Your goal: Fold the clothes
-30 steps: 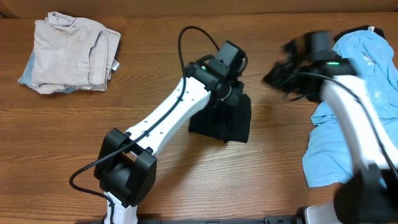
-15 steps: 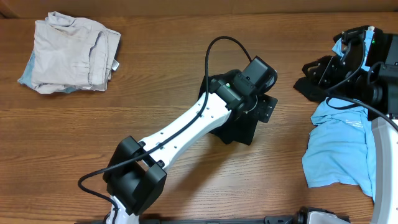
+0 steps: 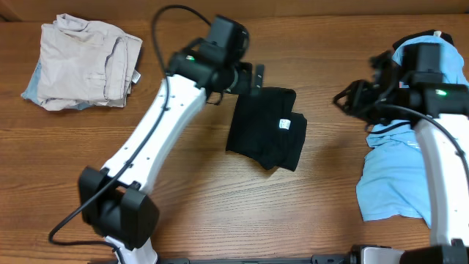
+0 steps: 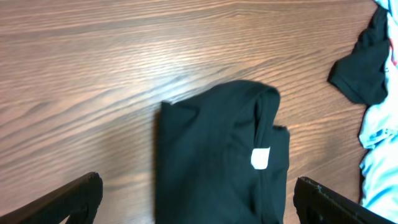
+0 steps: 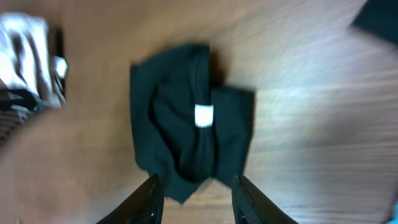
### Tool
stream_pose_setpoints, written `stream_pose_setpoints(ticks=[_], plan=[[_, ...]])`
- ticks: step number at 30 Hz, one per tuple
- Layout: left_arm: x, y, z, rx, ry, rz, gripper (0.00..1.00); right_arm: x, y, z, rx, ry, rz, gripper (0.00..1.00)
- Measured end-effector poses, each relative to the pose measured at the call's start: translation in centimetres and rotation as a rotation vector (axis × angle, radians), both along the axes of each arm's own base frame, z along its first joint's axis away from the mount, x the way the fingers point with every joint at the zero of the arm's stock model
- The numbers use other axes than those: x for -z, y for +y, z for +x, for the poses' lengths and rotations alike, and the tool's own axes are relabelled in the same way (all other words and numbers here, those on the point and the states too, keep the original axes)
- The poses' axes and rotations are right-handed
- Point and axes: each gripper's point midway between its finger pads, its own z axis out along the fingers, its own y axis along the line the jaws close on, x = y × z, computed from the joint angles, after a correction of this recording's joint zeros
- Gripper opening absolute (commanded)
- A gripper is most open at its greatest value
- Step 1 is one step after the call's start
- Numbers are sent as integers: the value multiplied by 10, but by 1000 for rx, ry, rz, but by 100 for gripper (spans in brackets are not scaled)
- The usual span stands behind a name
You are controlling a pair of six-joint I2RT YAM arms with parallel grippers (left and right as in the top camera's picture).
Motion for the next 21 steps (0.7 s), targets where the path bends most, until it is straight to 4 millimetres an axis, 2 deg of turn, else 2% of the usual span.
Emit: stream_pose_setpoints(ticks=[3, 6, 12, 21], plan=[[1, 7, -9, 5, 32, 21, 100, 25, 18, -10, -60, 76, -1, 41], [5, 7, -17, 28, 55, 44, 100, 41, 30, -21, -99, 125, -3, 42], [7, 10, -20, 41, 63, 65, 100, 59, 38, -33, -120, 174, 0, 46], [11, 12, -22, 42, 75, 81, 100, 105, 61, -56, -155, 235, 75, 49]])
